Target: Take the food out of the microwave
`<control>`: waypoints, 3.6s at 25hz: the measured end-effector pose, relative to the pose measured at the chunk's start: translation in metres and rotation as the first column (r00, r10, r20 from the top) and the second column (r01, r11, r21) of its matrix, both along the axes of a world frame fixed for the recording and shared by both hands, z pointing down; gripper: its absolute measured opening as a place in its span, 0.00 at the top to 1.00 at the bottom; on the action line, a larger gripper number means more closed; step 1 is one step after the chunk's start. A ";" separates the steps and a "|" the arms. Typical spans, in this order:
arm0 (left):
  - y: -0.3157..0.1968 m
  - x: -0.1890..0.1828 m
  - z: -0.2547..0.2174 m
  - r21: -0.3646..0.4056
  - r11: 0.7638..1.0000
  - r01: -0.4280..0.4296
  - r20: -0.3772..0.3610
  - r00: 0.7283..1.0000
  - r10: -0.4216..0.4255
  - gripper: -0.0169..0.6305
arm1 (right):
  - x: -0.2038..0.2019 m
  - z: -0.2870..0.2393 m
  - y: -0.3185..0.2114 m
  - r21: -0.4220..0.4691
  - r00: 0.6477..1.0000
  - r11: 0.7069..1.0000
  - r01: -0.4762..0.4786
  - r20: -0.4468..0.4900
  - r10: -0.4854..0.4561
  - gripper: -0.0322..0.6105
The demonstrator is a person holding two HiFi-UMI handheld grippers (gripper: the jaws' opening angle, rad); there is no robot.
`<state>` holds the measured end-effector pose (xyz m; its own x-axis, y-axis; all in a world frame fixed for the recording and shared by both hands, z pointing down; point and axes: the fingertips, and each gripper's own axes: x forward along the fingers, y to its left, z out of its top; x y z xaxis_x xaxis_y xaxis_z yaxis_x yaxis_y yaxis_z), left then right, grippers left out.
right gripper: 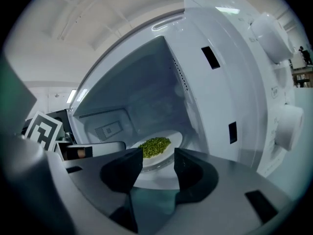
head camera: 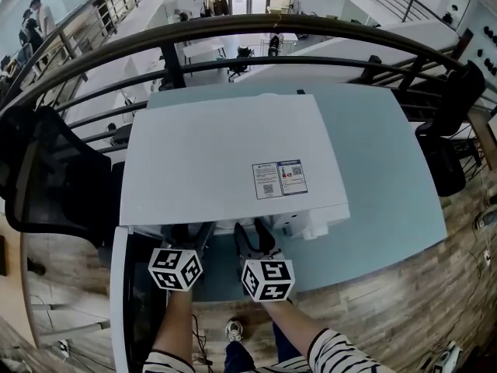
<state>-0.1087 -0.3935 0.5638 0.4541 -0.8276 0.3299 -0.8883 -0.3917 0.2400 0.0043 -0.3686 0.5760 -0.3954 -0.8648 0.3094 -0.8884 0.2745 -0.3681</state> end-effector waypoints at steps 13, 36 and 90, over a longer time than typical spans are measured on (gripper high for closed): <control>-0.014 0.015 0.010 -0.176 0.981 -0.087 0.024 0.995 0.092 0.56 | -0.003 0.006 -0.015 -0.023 0.999 0.999 -0.031 0.014 0.031 0.63; -0.013 0.020 0.020 -0.253 0.961 -0.114 0.009 0.993 0.120 0.54 | -0.006 0.006 -0.024 -0.021 1.000 1.000 -0.016 -0.003 0.015 0.63; 0.071 0.017 0.016 -0.268 0.940 0.212 -0.438 0.842 -0.315 0.86 | 0.019 0.011 0.020 -0.168 0.940 0.961 0.221 0.300 -0.164 0.79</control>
